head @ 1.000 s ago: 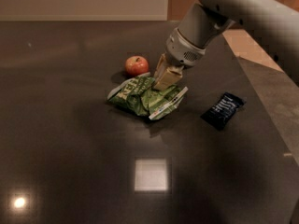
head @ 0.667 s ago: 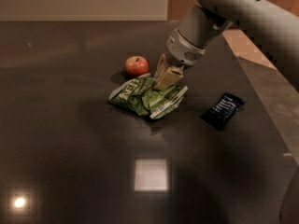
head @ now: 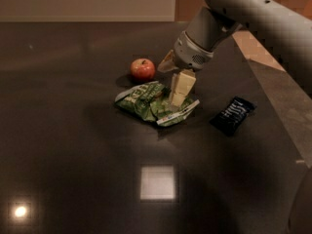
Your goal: Move green jalapeno chip bag near apple
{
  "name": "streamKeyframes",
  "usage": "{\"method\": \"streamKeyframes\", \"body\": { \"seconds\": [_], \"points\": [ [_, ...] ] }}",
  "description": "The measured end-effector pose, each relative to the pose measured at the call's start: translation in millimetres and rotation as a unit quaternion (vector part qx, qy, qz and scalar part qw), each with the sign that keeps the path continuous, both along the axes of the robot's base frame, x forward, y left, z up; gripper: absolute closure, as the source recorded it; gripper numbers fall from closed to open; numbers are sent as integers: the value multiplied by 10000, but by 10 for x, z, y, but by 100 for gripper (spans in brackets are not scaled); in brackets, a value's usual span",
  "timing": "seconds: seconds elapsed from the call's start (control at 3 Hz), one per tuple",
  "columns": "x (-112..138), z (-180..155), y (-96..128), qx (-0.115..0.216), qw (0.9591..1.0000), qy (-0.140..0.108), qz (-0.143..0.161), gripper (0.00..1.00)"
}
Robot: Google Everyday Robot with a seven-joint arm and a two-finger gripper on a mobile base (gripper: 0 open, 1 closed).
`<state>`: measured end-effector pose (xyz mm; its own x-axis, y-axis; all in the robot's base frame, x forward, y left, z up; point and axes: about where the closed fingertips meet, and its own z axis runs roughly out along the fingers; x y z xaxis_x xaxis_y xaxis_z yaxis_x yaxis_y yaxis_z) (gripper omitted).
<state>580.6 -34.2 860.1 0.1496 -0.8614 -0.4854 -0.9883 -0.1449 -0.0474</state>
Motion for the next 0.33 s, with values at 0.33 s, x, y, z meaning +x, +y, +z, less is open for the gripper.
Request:
{"method": "streamKeyframes", "body": {
  "seconds": [0.33],
  "points": [
    [0,0,1,0,10000,0,0,0]
  ]
}}
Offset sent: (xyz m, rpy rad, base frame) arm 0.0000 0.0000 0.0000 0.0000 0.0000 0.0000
